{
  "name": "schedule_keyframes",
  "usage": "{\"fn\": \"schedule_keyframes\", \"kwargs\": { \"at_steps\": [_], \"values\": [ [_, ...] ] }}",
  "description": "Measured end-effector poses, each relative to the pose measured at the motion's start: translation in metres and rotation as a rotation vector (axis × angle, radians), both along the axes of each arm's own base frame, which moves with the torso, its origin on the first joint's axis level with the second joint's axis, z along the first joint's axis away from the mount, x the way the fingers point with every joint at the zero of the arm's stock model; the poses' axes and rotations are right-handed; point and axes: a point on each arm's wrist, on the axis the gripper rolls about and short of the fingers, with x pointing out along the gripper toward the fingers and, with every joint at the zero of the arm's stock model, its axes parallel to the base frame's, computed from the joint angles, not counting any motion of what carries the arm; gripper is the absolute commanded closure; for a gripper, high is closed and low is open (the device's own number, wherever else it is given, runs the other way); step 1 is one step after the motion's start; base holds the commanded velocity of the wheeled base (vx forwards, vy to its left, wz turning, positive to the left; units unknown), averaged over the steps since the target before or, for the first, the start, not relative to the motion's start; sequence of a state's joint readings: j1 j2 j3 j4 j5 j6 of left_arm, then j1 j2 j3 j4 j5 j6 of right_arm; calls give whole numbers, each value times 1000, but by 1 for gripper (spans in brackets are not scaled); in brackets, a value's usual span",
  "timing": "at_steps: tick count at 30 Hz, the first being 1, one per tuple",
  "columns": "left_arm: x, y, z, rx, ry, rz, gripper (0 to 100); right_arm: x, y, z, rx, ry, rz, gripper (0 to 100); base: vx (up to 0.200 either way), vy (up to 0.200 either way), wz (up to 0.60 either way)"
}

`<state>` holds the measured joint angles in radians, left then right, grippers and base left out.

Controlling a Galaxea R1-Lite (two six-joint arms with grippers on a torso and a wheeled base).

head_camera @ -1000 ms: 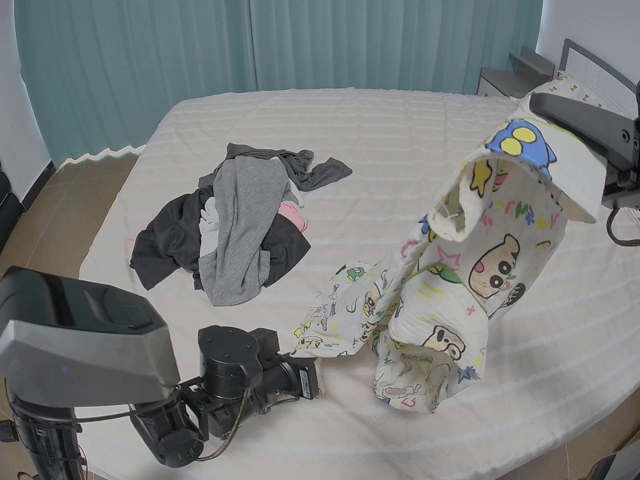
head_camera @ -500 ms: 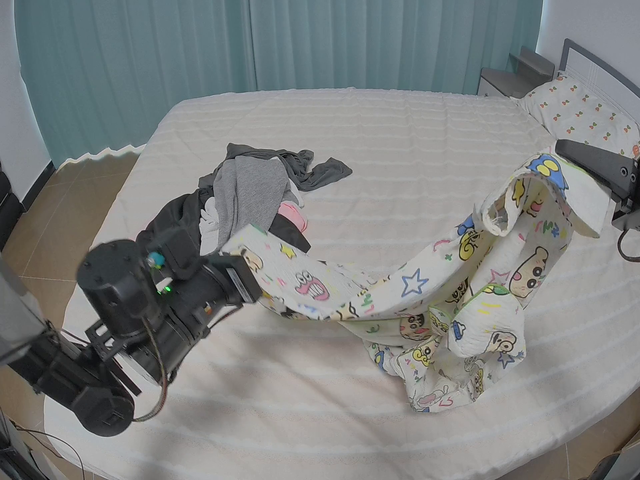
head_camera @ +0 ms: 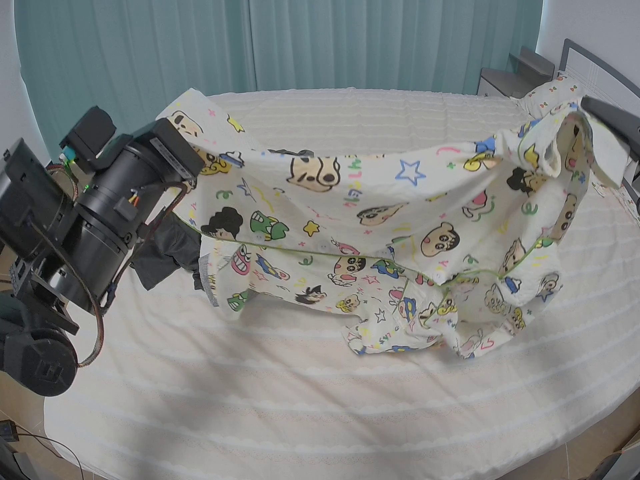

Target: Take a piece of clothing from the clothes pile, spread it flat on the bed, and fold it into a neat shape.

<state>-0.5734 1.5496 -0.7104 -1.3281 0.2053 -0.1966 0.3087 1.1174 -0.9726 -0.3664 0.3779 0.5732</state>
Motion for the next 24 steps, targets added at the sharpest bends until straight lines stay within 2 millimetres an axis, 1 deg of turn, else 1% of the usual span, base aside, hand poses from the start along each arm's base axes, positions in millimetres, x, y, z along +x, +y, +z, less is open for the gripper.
{"fn": "schedule_keyframes", "kwargs": {
  "at_steps": [3,8,10,13,18,21,24],
  "values": [
    [-2,3,7,9,-29,16,100,-3,0,12,13,-40,7,100,0,0,0],
    [-4,10,14,85,-83,85,100,-7,-1,25,25,-82,19,100,0,0,0],
    [-6,12,11,99,-78,95,100,-8,0,25,25,-82,31,100,0,0,0],
    [-11,16,1,121,-47,99,100,-9,2,21,22,-68,52,100,0,0,0],
    [-25,26,-14,149,-2,103,100,-14,5,18,21,-64,86,100,0,0,0],
    [-31,30,-15,152,0,107,100,-17,5,20,23,-74,98,100,0,0,0],
    [-31,31,-7,149,-4,118,100,-20,4,33,37,-114,102,100,0,0,0]
  ]
}}
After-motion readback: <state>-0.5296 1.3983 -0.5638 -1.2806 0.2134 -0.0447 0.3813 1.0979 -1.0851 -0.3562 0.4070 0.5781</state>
